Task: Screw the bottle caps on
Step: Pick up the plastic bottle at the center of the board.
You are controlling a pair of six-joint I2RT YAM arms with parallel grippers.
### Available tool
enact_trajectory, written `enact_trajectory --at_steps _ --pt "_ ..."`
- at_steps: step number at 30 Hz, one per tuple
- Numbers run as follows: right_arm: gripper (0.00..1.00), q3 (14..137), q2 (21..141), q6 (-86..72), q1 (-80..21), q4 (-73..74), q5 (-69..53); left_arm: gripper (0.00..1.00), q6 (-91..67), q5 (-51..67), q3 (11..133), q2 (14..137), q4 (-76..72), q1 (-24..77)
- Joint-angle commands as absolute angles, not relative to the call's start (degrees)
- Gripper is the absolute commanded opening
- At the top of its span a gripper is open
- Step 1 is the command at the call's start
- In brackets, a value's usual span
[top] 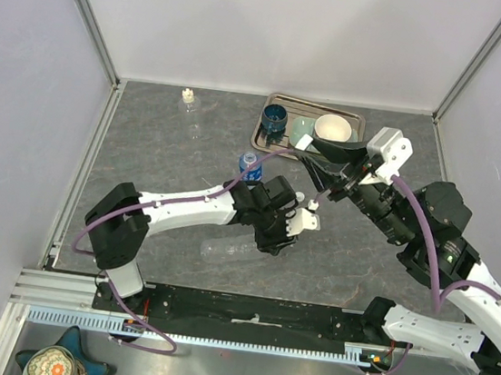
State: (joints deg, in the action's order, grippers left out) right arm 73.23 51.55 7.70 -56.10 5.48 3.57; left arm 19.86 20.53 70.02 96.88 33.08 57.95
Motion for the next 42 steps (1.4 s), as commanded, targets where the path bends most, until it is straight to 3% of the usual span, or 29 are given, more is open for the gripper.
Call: enact_trajectory --at_steps 1,20,23,26,27,28,29,30,42 --pt "0.29 75.8 50.3 7.6 -56.2 5.7 5.3 0.09 19.2 18.0 70.8 97.7 31.6 58.9" --pt "0.31 75.0 53.3 1.5 -56.1 9.3 6.1 0.23 24.3 8.4 66.6 105.7 29.4 65.3" --pt "0.32 74.4 53.1 1.1 -56.2 9.5 6.1 0.31 24.1 7.4 67.8 105.1 30.9 65.9" --pt "0.32 74.3 52.9 1.0 -56.2 9.8 6.2 0.48 23.9 6.1 68.3 103.4 31.7 66.7" --pt "0.33 74.4 53.0 1.0 -56.2 9.9 6.2 0.69 24.1 6.0 68.2 102.8 31.8 67.0" --pt "0.33 74.6 53.1 1.1 -56.2 10.1 6.2 0.79 24.0 6.2 68.1 101.6 32.3 66.9" --pt "0.33 74.9 53.1 1.1 -56.2 10.4 6.1 0.82 23.9 6.0 68.0 101.2 32.4 66.9" --pt "0.34 75.0 53.1 1.2 -56.1 10.6 6.2 0.99 24.0 6.1 67.9 100.6 32.7 67.0" --pt "0.34 75.8 52.6 1.4 -56.2 12.0 6.8 0.99 23.5 3.9 67.8 91.5 38.8 67.0"
